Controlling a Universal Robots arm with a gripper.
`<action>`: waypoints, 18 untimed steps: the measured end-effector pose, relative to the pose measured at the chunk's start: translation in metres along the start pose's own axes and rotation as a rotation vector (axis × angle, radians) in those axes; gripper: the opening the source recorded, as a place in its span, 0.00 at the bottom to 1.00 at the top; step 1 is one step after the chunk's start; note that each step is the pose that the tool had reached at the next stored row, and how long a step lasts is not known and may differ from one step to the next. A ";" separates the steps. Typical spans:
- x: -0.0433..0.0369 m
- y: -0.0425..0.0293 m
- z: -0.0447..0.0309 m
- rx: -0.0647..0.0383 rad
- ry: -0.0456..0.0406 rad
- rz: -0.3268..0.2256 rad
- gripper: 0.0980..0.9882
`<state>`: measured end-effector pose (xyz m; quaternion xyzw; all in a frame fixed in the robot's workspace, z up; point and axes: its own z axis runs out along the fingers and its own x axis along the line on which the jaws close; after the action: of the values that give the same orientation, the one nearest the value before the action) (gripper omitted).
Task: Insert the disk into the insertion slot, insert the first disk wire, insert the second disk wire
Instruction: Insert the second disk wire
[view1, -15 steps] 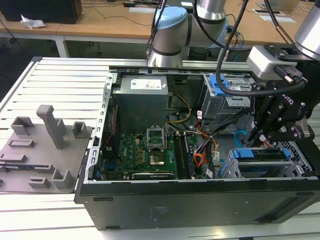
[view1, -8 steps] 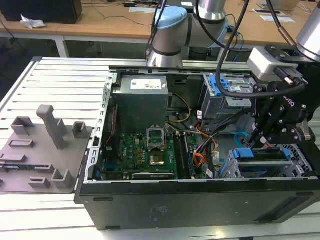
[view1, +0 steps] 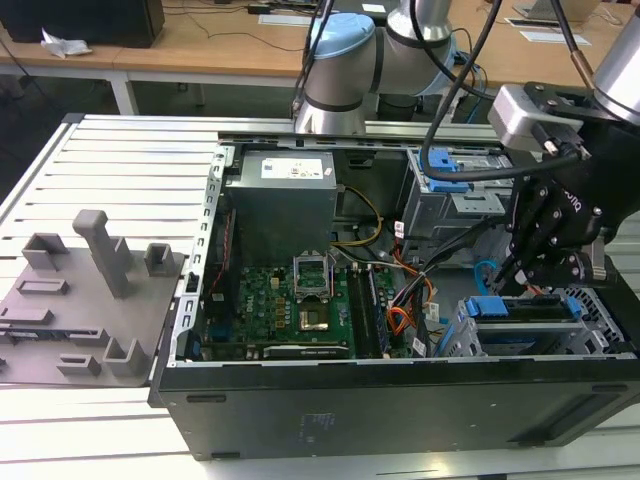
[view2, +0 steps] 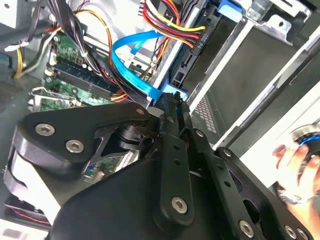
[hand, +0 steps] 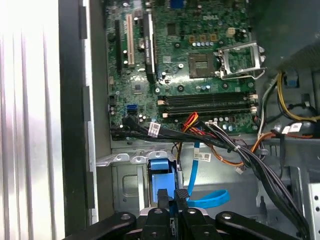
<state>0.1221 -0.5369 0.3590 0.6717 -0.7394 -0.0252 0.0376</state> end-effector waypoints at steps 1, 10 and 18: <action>0.0000 0.0000 0.0000 0.000 -0.0001 0.000 0.07; -0.0014 -0.0136 -0.0011 0.000 0.0000 0.000 0.07; -0.0023 -0.0231 0.0006 0.000 0.0000 0.000 0.07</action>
<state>0.1452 -0.5368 0.3563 0.6716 -0.7396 -0.0253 0.0377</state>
